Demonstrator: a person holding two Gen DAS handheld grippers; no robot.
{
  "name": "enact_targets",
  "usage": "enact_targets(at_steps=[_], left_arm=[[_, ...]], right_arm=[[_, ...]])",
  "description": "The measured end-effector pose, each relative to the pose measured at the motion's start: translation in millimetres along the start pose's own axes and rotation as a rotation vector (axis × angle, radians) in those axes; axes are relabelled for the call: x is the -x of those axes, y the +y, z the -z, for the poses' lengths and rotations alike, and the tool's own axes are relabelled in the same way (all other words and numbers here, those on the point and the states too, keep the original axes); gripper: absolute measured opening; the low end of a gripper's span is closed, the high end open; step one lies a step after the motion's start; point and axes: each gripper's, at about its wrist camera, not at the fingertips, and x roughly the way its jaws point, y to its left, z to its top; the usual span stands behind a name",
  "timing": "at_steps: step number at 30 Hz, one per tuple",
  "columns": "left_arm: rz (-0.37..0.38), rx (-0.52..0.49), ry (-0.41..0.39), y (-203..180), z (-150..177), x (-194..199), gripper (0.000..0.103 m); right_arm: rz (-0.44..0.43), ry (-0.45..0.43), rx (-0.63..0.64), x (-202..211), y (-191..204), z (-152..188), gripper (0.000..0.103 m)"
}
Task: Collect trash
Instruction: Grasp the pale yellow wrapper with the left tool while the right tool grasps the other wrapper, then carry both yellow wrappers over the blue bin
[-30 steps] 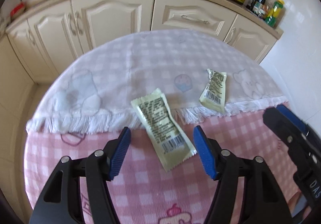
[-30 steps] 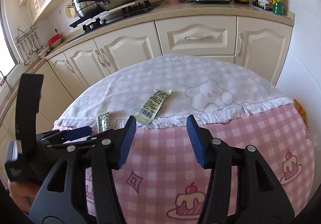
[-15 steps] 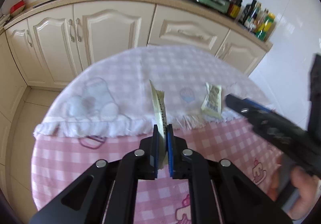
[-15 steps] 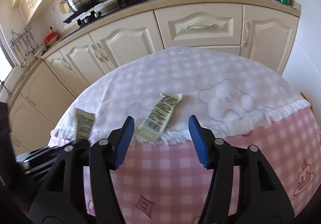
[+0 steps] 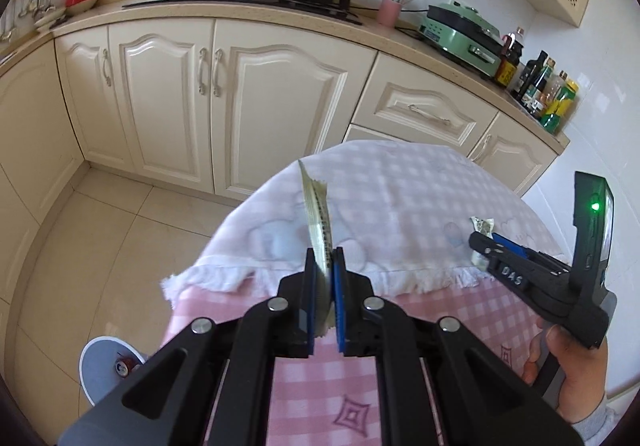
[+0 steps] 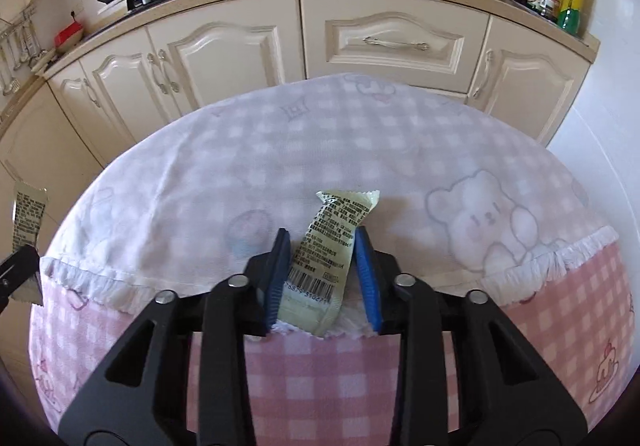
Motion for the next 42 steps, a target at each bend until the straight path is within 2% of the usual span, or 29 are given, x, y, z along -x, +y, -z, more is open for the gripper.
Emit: enact_targets(at_steps=[2, 6, 8, 13, 16, 21, 27, 32, 35, 42], left_arm=[[0.006, 0.004, -0.005, 6, 2, 6, 0.007], [0.021, 0.013, -0.021, 22, 8, 23, 0.007], [0.026, 0.018, -0.032, 31, 12, 34, 0.007], [0.025, 0.057, -0.061, 74, 27, 68, 0.007], [-0.005, 0.088, -0.075, 109, 42, 89, 0.007], [-0.057, 0.165, -0.099, 171, 66, 124, 0.007], [-0.145, 0.242, -0.102, 252, 107, 154, 0.007], [-0.217, 0.305, -0.025, 326, 153, 145, 0.007], [-0.248, 0.34, 0.034, 358, 180, 128, 0.007], [-0.218, 0.426, 0.116, 403, 213, 86, 0.007]], right_arm=[[-0.029, -0.013, 0.001, 7, 2, 1, 0.019], [-0.074, -0.065, 0.029, 33, 21, 3, 0.018], [-0.126, -0.09, 0.051, 51, 38, 3, 0.018], [-0.307, -0.116, 0.13, 94, 106, 12, 0.018], [-0.395, -0.118, 0.183, 110, 151, 22, 0.018], [-0.521, -0.074, 0.283, 123, 241, 46, 0.018], [-0.616, 0.013, 0.379, 115, 346, 86, 0.018], [-0.658, 0.13, 0.415, 82, 421, 132, 0.018], [-0.649, 0.208, 0.42, 51, 451, 162, 0.018], [-0.593, 0.327, 0.399, -14, 472, 211, 0.018]])
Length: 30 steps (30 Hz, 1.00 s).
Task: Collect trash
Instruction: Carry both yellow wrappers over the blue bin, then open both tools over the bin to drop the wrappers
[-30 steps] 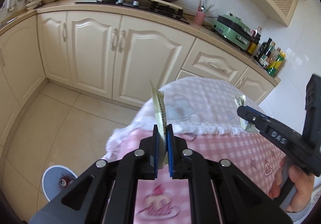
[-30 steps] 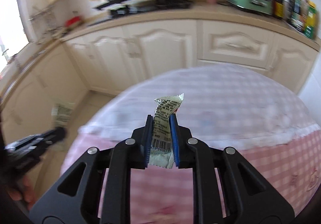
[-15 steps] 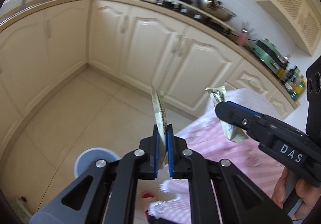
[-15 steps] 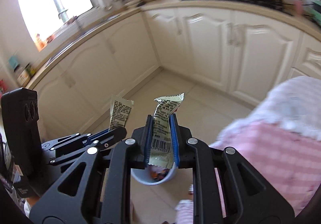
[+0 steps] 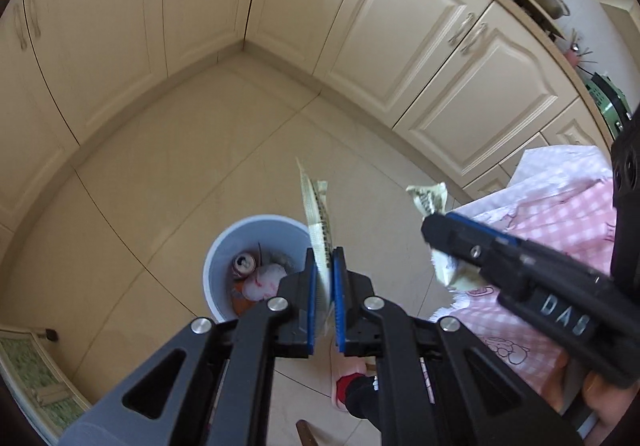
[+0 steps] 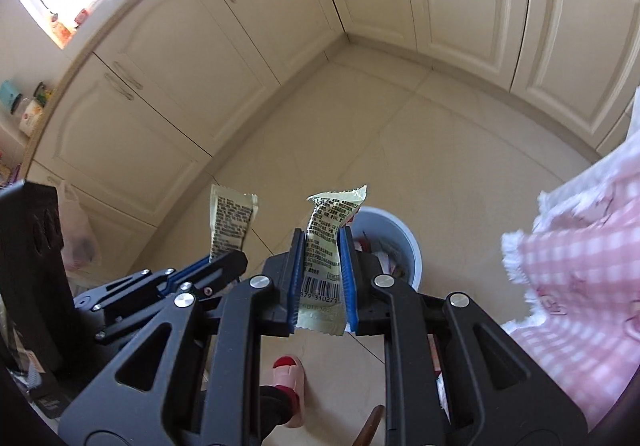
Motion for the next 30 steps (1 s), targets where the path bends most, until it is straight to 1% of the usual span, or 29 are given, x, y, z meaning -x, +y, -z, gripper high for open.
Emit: enact_targets(at_steps=[1, 2, 3, 4, 5, 6, 10, 13, 16, 18, 25, 26, 28, 30], left_arm=[[0.002, 0.009, 0.003, 4, -1, -6, 0.008], [0.008, 0.018, -0.001, 6, -2, -10, 0.01], [0.027, 0.033, -0.011, 10, -3, -16, 0.015], [0.03, 0.049, -0.01, 13, -4, -21, 0.034], [0.013, 0.056, -0.007, 14, -5, -25, 0.042], [-0.007, 0.057, -0.009, 16, -5, -28, 0.044], [-0.012, 0.081, -0.004, 25, -2, -33, 0.052], [-0.045, 0.083, -0.004, 27, 3, -31, 0.054], [-0.07, 0.089, -0.006, 30, 5, -29, 0.059], [-0.086, 0.09, -0.008, 35, 8, -26, 0.061], [-0.091, 0.096, -0.003, 41, 11, -21, 0.064], [-0.092, 0.097, -0.004, 41, 11, -20, 0.064], [-0.091, 0.1, -0.01, 42, 12, -15, 0.065], [-0.089, 0.102, -0.011, 44, 11, -11, 0.066]], right_arm=[[0.001, 0.005, -0.005, -4, -2, 1, 0.018], [0.007, 0.01, -0.012, -11, -4, 3, 0.018], [0.01, 0.014, -0.016, -15, -5, 4, 0.018], [0.01, 0.018, -0.022, -19, -7, 5, 0.018], [0.01, 0.023, -0.029, -24, -7, 5, 0.018], [0.012, 0.025, -0.033, -27, -10, 6, 0.018], [0.015, 0.039, -0.045, -37, -15, 9, 0.018], [0.018, 0.05, -0.051, -45, -18, 9, 0.018], [0.016, 0.063, -0.056, -50, -17, 12, 0.018], [0.013, 0.07, -0.055, -54, -15, 11, 0.018], [-0.008, 0.061, -0.048, -55, -7, 10, 0.021], [-0.017, 0.06, -0.045, -54, -6, 9, 0.023], [-0.027, 0.059, -0.042, -53, -4, 9, 0.023], [-0.029, 0.047, -0.04, -49, -2, 8, 0.029]])
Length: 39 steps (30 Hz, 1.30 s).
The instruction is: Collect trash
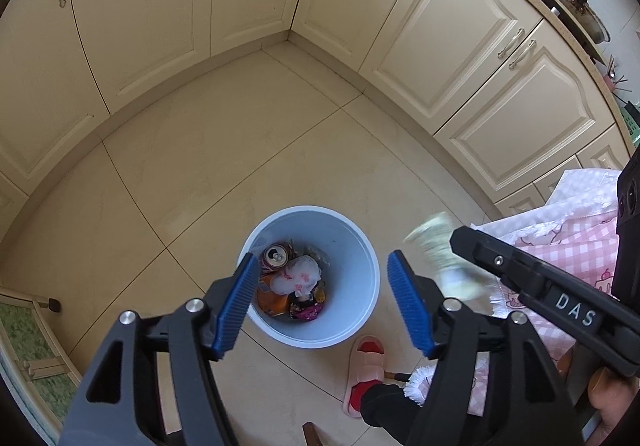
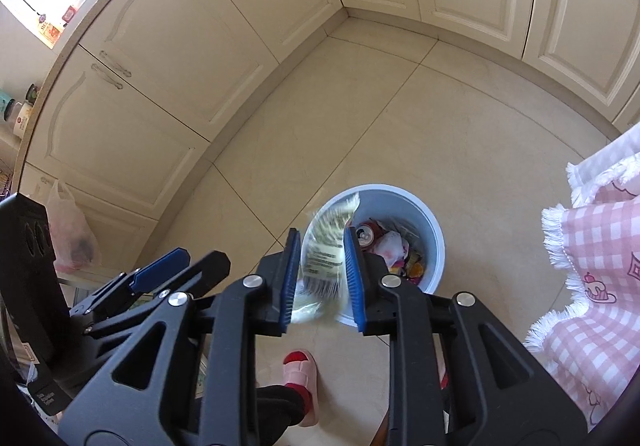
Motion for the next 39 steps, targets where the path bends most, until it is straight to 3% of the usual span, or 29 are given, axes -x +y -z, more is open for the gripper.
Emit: enact_targets(at_steps=[2, 9, 14, 19, 29, 34, 39], left_arm=[[-0.002, -0.003, -0.005, -1, 0, 5, 0.066], [-0.017, -0.042, -0.071, -16, 7, 53, 0.067], [-0.03, -0.096, -0.172, -46, 25, 115, 0.073], [-0.01, -0.163, -0.262, -88, 55, 177, 0.078], [0.048, -0.283, -0.491, -170, 138, 303, 0.085], [-0.006, -0.323, -0.628, -198, 184, 355, 0.09], [0.0, -0.36, -0.696, -214, 214, 389, 0.092]], right_arm=[[-0.004, -0.011, 0.001, 5, 2, 1, 0.047], [0.01, -0.088, 0.032, 50, 8, 9, 0.047], [0.045, -0.224, 0.071, 119, 16, 29, 0.053], [0.091, -0.362, 0.125, 199, 16, 65, 0.06], [0.168, -0.632, 0.168, 359, -1, 171, 0.077], [0.223, -0.726, 0.19, 409, -3, 217, 0.084], [0.304, -0.827, 0.234, 445, 5, 258, 0.089]])
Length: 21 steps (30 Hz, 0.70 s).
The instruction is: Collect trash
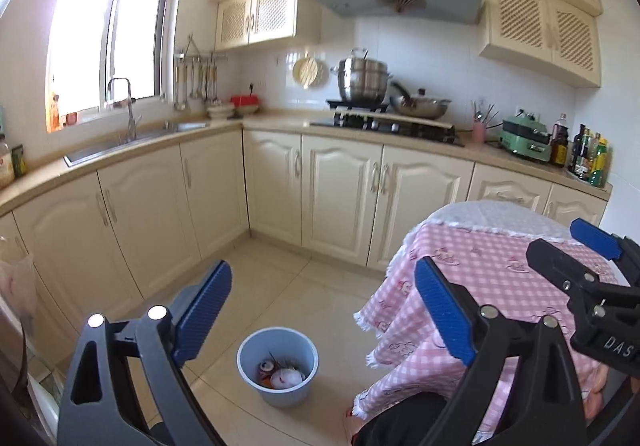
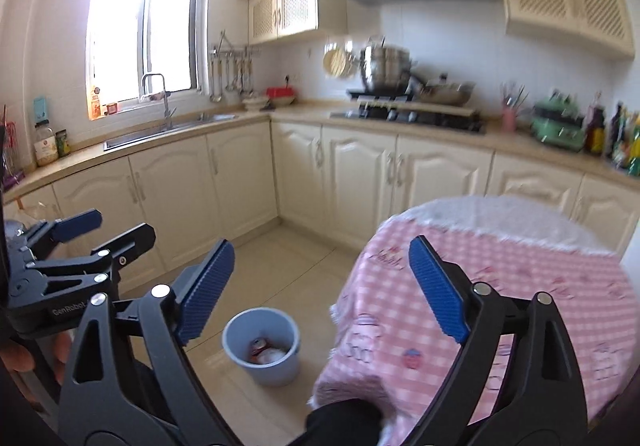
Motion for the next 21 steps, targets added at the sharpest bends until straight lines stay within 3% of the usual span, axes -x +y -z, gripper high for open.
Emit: enact_targets(at_steps=[11, 21], left_arm=[[0.002, -0.056, -0.114, -32, -3, 47, 0.094], [0.017, -0.044, -0.182, -34, 0, 59, 0.094]], right_arm=[[0.092, -0.129, 0.044, 58, -13, 10, 0.092], [0.13, -0.151, 0.04, 64, -19, 18, 0.093]])
